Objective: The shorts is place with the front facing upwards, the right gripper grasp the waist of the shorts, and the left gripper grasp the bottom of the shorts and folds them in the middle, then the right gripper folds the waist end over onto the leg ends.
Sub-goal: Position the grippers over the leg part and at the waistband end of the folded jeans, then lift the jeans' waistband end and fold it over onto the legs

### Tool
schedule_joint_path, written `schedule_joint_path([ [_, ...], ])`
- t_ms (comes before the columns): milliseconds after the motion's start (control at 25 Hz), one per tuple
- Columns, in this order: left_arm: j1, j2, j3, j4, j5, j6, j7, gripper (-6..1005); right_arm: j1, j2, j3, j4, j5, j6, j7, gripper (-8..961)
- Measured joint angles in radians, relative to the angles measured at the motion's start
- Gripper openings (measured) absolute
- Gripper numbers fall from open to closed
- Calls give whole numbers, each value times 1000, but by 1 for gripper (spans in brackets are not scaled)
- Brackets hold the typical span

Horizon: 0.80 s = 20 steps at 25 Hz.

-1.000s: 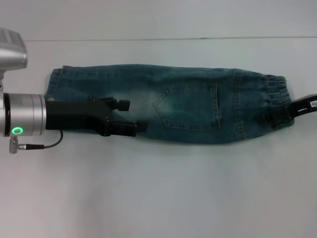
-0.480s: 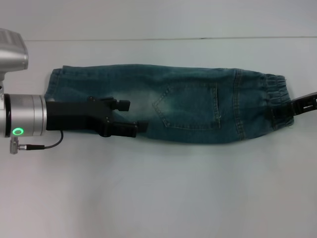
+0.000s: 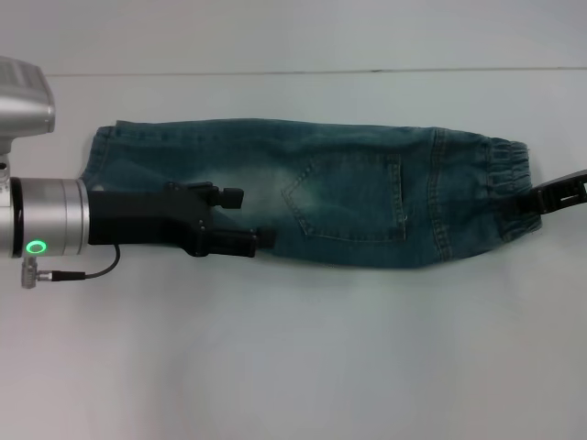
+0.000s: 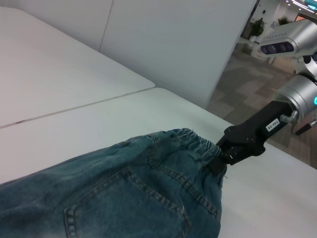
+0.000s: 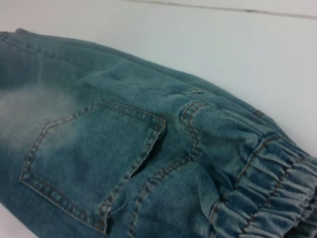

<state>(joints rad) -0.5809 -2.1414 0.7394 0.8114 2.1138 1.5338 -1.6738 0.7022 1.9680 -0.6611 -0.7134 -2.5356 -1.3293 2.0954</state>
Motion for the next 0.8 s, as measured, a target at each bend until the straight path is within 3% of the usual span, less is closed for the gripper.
schedule_joint_path([
  [80,-3,-4,0,0,0,-3,0,884,0,0,0,0,0,0,0,331],
  [280,-9,-21,10,-5,-56,-52,10,822,0,-10,4,-2,0,-7,9,101],
  [480,-23,-28,38,-73,-198,-127,91,760,2,-31,11,-17,0,-32,32,65],
  [560,-42,-32,44,-199,-413,-210,270,736,4,-39,12,-30,0,-52,43,58],
  [720,-90,-33,42,-379,-638,-281,548,657,10,-43,12,-88,-1,-112,78,59],
  [760,-127,-34,39,-483,-757,-331,732,630,13,-44,12,-105,-1,-130,90,59],
  [800,-127,-34,39,-483,-757,-331,732,603,17,-45,10,-123,-1,-151,103,59],
])
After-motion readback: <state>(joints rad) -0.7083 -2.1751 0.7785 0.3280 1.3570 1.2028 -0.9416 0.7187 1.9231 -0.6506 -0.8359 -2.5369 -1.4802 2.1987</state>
